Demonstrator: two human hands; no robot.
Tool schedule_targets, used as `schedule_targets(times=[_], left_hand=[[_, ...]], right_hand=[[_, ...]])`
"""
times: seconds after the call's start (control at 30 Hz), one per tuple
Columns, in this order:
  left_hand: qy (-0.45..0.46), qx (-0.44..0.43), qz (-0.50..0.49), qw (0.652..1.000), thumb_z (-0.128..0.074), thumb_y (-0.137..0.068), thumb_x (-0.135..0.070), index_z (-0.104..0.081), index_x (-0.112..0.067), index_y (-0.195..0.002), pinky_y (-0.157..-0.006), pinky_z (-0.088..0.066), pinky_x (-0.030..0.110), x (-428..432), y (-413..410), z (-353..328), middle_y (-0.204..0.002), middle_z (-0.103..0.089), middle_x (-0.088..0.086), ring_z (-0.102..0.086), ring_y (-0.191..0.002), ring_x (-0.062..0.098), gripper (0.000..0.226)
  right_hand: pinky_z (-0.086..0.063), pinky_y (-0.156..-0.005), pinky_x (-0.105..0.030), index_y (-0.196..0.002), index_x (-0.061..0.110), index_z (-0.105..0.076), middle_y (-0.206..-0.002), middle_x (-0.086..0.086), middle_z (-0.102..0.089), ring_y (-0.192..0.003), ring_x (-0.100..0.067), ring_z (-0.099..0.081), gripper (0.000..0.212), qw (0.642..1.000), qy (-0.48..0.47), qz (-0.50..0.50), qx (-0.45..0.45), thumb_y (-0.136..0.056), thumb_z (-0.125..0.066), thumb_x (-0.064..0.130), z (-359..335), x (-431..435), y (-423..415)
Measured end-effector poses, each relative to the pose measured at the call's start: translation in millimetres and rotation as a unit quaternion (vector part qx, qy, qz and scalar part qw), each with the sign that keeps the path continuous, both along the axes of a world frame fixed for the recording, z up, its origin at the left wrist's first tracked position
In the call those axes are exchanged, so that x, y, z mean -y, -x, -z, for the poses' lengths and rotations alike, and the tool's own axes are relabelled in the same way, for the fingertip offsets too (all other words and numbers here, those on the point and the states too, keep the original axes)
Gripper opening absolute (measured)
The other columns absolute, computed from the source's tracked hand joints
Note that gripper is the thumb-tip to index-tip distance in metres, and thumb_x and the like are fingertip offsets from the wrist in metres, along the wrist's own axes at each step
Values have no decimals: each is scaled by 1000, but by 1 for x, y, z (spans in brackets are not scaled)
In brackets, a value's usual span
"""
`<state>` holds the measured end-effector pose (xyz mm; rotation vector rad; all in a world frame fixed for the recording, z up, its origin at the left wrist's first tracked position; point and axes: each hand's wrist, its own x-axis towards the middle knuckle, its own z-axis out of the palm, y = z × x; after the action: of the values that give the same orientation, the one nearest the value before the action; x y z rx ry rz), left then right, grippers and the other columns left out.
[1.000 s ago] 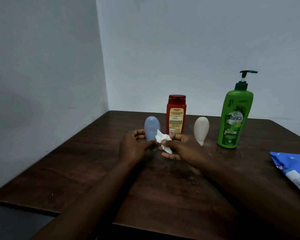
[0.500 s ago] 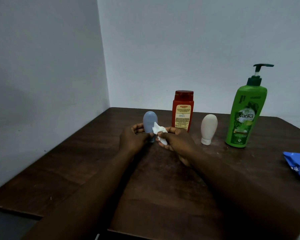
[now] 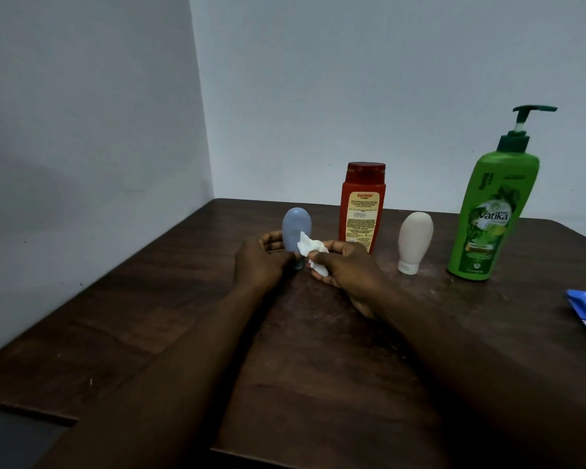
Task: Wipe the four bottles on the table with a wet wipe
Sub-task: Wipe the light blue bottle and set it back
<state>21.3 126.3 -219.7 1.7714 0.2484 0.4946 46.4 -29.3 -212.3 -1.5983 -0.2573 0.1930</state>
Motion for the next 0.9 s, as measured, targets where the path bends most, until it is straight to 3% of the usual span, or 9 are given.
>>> schedule_targets(times=[0.23, 0.4, 0.63, 0.9], left_hand=[[-6, -4, 0, 1000, -85, -77, -15, -67, -18, -119, -88, -60, 32, 0, -2, 2, -105, -74, -4, -70, -92, 8, 45], [-18, 0, 1, 1000, -84, -77, -15, -69, -18, -117, -82, -58, 24, -1, -2, 3, -98, -73, -8, -70, -89, 4, 44], [-51, -4, -7, 999, -89, -72, -18, -65, -20, -121, -90, -58, 29, -1, -2, 2, -109, -71, -6, -68, -96, 7, 55], [-49, -6, -1, 999, -87, -73, -17, -65, -20, -122, -83, -56, 22, 1, 1, 1, -108, -71, -6, -67, -94, 5, 53]], right_hand=[[-57, -96, -43, -119, 8, -69, -106, -7, -74, -104, -22, -71, 25, 1000, -10, -4, 1, -94, -68, 10, 0, 0, 2], [-59, -94, -37, -120, 8, -69, -111, -7, -73, -104, -19, -70, 27, 1000, -8, -7, 2, -94, -68, 11, 0, 0, 3], [-59, -92, -35, -118, 9, -70, -112, -7, -73, -105, -19, -70, 25, 1000, -11, -10, 3, -94, -68, 11, -1, 0, 3], [-59, -91, -34, -119, 7, -70, -111, -8, -73, -103, -18, -71, 26, 1000, -11, -6, 7, -94, -68, 10, -1, 2, 6]])
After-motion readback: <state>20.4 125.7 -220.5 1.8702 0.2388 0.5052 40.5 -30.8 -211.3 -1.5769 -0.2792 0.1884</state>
